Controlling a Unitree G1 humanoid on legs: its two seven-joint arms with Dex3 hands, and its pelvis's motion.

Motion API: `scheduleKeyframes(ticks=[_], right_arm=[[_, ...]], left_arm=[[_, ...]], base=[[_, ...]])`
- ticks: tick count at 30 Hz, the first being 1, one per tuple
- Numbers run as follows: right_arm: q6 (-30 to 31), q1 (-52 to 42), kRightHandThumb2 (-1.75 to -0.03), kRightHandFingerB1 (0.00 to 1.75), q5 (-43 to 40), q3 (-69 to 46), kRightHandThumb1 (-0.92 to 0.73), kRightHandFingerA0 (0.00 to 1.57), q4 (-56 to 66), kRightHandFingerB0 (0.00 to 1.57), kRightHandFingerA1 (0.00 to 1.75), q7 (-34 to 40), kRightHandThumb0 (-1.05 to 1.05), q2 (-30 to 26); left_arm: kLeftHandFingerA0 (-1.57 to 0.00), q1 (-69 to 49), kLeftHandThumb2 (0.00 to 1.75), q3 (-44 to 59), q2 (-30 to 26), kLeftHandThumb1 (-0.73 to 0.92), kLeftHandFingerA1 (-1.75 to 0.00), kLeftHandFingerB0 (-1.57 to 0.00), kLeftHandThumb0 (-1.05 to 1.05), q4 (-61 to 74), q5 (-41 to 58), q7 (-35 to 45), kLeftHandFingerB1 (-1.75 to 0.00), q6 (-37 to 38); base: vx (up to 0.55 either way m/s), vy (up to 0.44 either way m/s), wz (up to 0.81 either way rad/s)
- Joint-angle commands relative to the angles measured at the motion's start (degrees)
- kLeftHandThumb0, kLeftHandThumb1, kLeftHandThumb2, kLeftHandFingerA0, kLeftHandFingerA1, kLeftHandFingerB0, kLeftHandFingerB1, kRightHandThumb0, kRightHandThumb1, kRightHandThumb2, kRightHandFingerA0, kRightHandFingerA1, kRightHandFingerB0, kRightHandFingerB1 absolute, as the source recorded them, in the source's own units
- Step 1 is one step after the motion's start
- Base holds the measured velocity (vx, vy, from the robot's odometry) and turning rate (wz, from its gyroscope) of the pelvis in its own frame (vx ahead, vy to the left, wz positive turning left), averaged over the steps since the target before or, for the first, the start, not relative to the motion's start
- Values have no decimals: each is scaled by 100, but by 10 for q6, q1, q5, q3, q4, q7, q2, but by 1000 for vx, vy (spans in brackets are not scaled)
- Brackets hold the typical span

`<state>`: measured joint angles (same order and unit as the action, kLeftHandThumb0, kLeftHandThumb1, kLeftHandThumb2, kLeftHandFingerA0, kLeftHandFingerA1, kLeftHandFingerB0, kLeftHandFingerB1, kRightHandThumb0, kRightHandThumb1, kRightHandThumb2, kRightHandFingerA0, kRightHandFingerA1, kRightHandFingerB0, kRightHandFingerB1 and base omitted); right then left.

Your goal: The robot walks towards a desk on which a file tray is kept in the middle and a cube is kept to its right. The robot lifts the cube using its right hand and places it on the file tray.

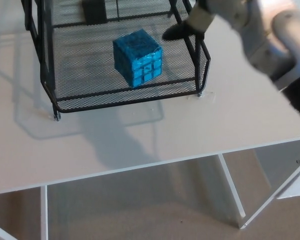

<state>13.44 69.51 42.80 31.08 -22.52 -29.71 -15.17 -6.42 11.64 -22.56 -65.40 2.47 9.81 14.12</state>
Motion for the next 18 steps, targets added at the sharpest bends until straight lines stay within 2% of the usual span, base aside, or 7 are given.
scheduleKeyframes(ticks=[1,4,5,6,7,10,18], right_arm=[[41,52,-85,7,-117,-141,-54,0,83,0,16,-133,-89,-93],[46,35,-82,1,-161,-240,-58,0,126,0,8,-127,-102,-155],[65,35,-80,3,-167,-267,-56,0,127,0,8,-128,-101,-171],[80,22,-78,2,-176,-311,-53,0,139,0,10,-126,-98,-201],[82,2,-77,4,-182,-349,-52,0,148,0,9,-118,-93,-226],[42,-104,-84,0,-188,-473,-56,0,159,0,13,-96,-88,-315],[121,-440,-81,13,-249,-874,-51,0,245,11,8,-166,-84,-255]], left_arm=[[-49,-17,67,-6,-16,86,-76,-33,-53,3,-11,-3,-54,-1],[-49,-13,67,-5,-8,86,-71,-35,-51,-4,-8,-10,-52,-7],[-50,-13,108,-3,-7,64,-72,-25,-41,-8,-7,-10,-57,-5],[-50,-17,108,-2,-5,64,-72,-24,-42,-3,-4,-10,-57,-5],[-50,-20,66,0,-6,87,-68,-41,-51,0,-2,-4,-52,-3],[-48,-14,66,-3,-4,88,-67,-36,-50,-8,-5,-5,-50,-9],[-50,-16,66,5,0,89,-69,-39,-50,-8,3,-8,-53,-8]], base=[[0,0,0],[0,0,0],[0,0,0],[0,0,0],[0,0,0],[0,0,0],[0,0,0]])
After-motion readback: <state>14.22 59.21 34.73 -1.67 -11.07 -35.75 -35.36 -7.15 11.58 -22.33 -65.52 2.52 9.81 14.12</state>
